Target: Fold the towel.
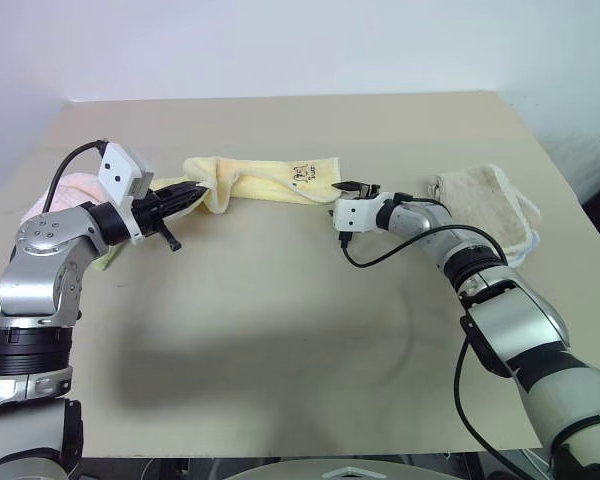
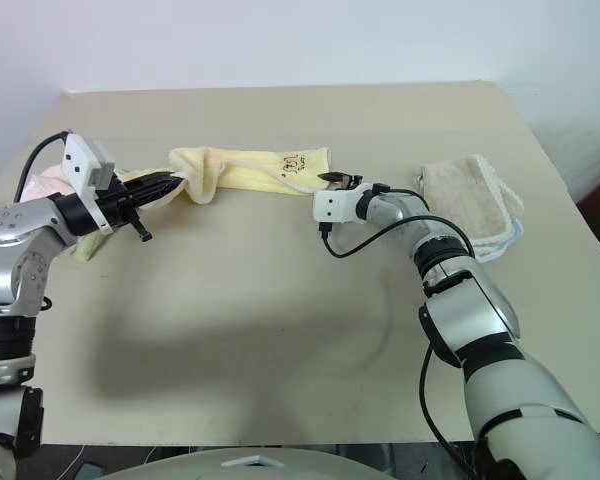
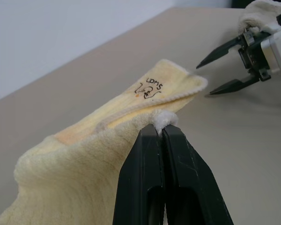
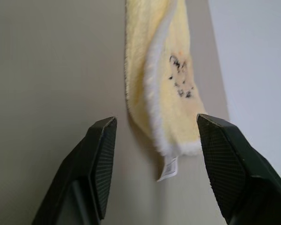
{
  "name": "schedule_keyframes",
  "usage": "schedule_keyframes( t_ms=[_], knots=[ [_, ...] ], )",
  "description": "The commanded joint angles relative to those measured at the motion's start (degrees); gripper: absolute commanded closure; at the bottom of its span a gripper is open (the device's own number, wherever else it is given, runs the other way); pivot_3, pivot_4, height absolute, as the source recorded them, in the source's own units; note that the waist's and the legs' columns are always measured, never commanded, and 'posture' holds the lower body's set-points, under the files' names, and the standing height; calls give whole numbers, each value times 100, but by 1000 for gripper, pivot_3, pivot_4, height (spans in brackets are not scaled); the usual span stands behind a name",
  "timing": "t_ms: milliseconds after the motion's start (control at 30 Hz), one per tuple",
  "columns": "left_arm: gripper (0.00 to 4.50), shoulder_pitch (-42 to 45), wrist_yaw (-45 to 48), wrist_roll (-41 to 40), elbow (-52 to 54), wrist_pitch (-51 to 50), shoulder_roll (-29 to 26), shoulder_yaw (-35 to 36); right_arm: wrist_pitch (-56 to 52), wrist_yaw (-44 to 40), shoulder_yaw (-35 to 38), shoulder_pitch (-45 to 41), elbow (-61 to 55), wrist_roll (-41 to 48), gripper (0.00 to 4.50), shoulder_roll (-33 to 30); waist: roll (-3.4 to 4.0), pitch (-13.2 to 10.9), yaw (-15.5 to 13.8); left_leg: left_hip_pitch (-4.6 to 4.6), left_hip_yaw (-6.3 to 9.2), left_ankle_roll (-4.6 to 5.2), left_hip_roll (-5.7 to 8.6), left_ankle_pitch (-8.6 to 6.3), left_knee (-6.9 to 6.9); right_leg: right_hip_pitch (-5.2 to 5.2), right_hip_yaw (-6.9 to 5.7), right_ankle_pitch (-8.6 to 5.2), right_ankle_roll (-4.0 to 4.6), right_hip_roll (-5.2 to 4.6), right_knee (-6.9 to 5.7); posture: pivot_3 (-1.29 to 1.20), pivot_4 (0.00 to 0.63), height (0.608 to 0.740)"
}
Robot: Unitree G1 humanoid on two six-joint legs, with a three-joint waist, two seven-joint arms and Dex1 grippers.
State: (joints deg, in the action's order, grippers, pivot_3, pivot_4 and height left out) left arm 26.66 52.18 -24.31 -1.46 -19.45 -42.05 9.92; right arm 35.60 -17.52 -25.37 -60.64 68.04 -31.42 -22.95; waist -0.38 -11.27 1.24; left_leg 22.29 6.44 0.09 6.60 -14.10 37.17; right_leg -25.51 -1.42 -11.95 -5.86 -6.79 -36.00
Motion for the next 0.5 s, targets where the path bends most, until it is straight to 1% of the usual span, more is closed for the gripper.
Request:
schedule_keyframes(
  t_ms=[33, 67, 167, 233, 367, 400, 500],
  knots=[
    [4500, 16, -27, -39, 143, 67, -9, 122, -14, 158, 20, -188, 63, -24, 1578, 91, 0, 0, 5, 0, 0, 0, 0, 0, 0, 0, 0, 0, 0, 0, 0, 0, 150, 731],
    [4500, 18, -26, -39, 143, 66, -8, 120, -20, 167, 21, -197, 85, -26, 1578, 103, 0, 0, 8, 0, 0, 0, 0, 0, 0, 0, 0, 0, 0, 0, 0, 0, 150, 731],
    [4500, 3, -27, -38, 155, 62, -17, 125, -32, 187, 31, -214, 138, -25, 2205, 141, 0, 0, 10, 0, 0, 0, -1, 0, 0, 0, 0, 0, 0, 1, -1, 0, 150, 731],
    [4500, -12, -29, -43, 168, 59, -23, 136, -24, 195, 48, -215, 150, -19, 2825, 147, 0, 0, 10, 0, 0, -1, -1, 0, -1, 0, 0, 0, 1, 1, 0, 0, 150, 731],
    [4500, -35, -38, -46, 190, 50, -26, 144, -5, 191, 70, -204, 156, 0, 4296, 142, 0, 0, 7, 0, 0, -1, -1, 0, -1, 0, 0, 0, 1, 1, 0, 0, 150, 731],
    [4500, -37, -40, -47, 190, 51, -24, 143, -2, 188, 74, -197, 153, 6, 4455, 138, 0, 0, 8, 0, 0, -1, -1, 0, -1, 0, 0, 0, 1, 1, 0, 0, 150, 731],
    [4500, -43, -48, -56, 202, 47, -18, 140, 18, 179, 94, -176, 135, 29, 4455, 120, 0, 0, 9, 0, 0, -1, -2, 0, -1, 0, 0, 0, 1, 2, 0, 0, 150, 731]
  ],
)
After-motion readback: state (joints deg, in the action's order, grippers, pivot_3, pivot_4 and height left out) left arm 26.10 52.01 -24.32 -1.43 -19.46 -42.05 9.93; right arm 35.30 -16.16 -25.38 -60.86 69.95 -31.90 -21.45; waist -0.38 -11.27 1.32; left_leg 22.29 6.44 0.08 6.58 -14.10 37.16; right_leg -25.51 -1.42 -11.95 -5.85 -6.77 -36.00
